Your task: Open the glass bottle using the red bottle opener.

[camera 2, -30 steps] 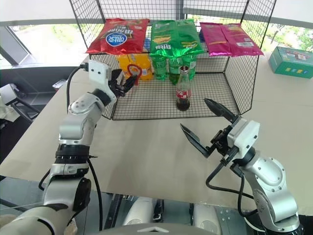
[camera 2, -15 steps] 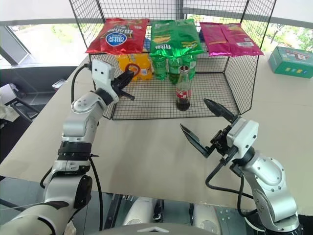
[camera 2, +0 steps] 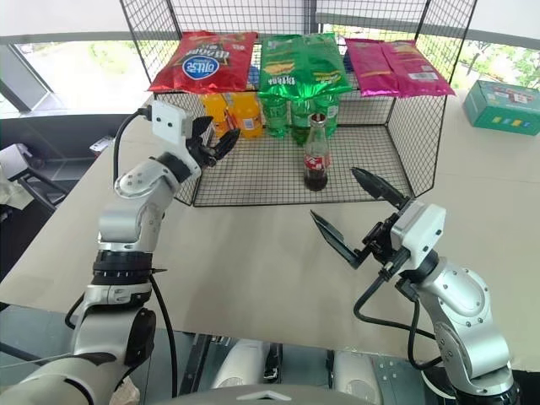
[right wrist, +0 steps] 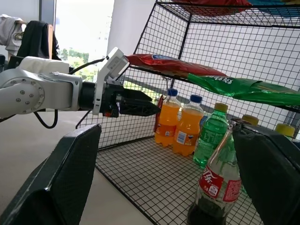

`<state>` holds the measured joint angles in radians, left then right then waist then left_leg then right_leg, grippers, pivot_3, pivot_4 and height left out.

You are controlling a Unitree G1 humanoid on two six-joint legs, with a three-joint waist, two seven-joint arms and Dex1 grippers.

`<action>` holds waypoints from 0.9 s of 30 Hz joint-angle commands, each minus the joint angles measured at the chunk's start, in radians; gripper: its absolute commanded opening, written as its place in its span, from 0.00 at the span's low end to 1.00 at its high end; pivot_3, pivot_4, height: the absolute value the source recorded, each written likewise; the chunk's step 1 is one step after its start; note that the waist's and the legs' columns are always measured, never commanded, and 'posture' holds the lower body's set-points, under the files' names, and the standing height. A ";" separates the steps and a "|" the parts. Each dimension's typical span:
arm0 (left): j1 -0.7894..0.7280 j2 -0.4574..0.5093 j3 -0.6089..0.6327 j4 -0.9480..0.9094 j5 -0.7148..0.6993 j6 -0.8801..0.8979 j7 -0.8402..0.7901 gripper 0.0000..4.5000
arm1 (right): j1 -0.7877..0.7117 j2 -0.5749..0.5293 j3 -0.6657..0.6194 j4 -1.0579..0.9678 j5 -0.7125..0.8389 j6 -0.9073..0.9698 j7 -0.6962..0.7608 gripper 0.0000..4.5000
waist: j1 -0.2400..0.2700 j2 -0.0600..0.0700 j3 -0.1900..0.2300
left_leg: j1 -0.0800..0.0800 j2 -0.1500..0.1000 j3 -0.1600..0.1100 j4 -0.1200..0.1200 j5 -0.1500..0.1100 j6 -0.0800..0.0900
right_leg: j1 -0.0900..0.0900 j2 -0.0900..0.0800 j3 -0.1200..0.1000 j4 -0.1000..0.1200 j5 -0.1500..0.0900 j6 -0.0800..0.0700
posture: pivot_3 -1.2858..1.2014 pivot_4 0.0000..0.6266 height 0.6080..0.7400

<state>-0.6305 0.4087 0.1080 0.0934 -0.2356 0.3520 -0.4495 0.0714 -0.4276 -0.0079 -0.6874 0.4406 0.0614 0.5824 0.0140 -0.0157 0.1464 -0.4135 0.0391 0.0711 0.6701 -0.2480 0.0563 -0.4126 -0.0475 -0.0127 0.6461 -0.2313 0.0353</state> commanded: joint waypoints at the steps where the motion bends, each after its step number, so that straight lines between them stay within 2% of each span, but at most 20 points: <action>1: -0.025 0.015 -0.003 -0.005 0.027 -0.018 0.015 0.75 | 0.001 0.003 -0.007 -0.017 0.002 -0.020 0.002 1.00 | 0.000 0.000 0.000 | 0.000 0.000 0.000 0.000 0.000 0.000 | 0.000 0.000 0.000 0.000 0.000 0.000 | 0.52 0.24 1.00; 12: -0.076 0.022 -0.014 0.078 0.064 -0.050 -0.009 0.75 | 0.008 0.004 -0.003 -0.032 -0.008 -0.014 -0.005 1.00 | 0.000 0.000 0.000 | 0.000 0.000 0.000 0.000 0.000 0.000 | 0.000 0.000 0.000 0.000 0.000 0.000 | 0.52 0.24 1.00; 20: 0.005 0.044 -0.046 -0.048 0.039 0.033 -0.076 0.75 | 0.014 0.007 0.004 -0.056 -0.013 0.002 -0.025 1.00 | -0.001 0.000 0.000 | 0.000 0.000 0.000 0.000 0.000 0.000 | 0.000 0.000 0.000 0.000 0.000 0.000 | 0.52 0.24 1.00; 27: 0.007 0.054 -0.035 -0.065 0.048 0.059 -0.067 0.75 | 0.012 0.005 0.008 -0.057 -0.009 0.009 -0.030 1.00 | 0.000 0.000 0.000 | 0.000 0.000 0.000 0.000 0.000 0.000 | 0.000 0.000 0.000 0.000 0.000 0.000 | 0.52 0.24 1.00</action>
<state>-0.6054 0.4508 0.0608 0.0663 -0.1870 0.4166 -0.5208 0.0878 -0.4235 0.0029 -0.6992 0.4266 0.0763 0.5592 0.0144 -0.0161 0.1466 -0.4134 0.0393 0.0711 0.6701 -0.2479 0.0562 -0.4128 -0.0476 -0.0126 0.6465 -0.2313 0.0353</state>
